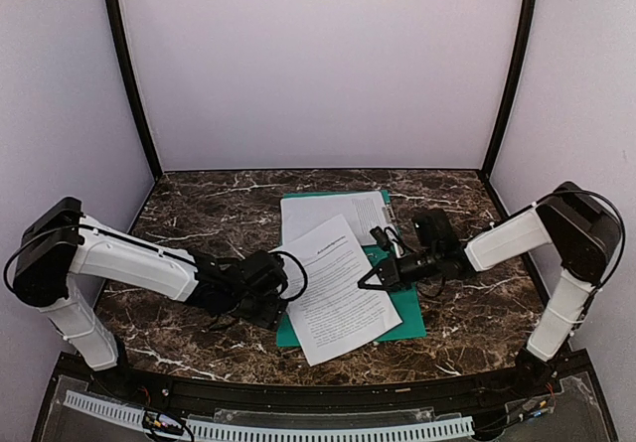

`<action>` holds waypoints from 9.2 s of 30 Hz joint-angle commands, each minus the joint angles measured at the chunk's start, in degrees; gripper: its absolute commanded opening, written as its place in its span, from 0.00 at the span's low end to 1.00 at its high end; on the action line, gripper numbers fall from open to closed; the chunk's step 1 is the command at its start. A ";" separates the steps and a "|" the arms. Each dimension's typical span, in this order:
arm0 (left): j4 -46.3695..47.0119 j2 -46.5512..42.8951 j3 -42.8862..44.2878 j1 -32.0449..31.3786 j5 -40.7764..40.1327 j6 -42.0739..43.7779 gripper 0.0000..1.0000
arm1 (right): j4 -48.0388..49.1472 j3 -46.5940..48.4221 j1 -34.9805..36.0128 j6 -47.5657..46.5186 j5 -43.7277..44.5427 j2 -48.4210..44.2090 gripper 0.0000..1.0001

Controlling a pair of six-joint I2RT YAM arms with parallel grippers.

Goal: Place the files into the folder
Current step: Pass from the left arm to the right, then pass from the right arm to the left, then pass from the left arm to the right, then place the file in the spring clip on the folder.

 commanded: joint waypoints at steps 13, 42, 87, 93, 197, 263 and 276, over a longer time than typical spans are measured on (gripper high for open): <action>13.83 -37.10 -14.17 6.82 9.01 6.58 0.99 | -19.45 6.95 -0.33 -22.94 2.93 -19.23 0.00; 69.22 -3.98 -10.93 20.48 57.60 -9.70 0.99 | -18.97 21.36 -0.43 -10.47 -9.15 -26.42 0.00; 92.30 9.04 -6.43 19.71 61.63 -23.04 0.99 | -37.89 15.91 -2.00 -6.98 18.81 -27.62 0.00; 76.18 3.46 -7.83 19.61 59.65 -14.40 0.93 | -35.97 11.19 -2.01 -5.71 20.29 -21.60 0.00; 35.53 10.40 0.69 17.33 53.17 -5.93 0.01 | -15.67 -4.79 1.93 0.69 24.18 -13.53 0.48; -22.73 -18.39 20.16 9.83 -0.63 43.04 0.90 | -24.53 6.40 0.78 -19.36 6.51 -12.03 0.00; -19.79 -15.39 17.49 9.60 5.70 36.37 0.95 | -22.52 -4.49 -3.91 -6.46 16.25 -11.04 0.00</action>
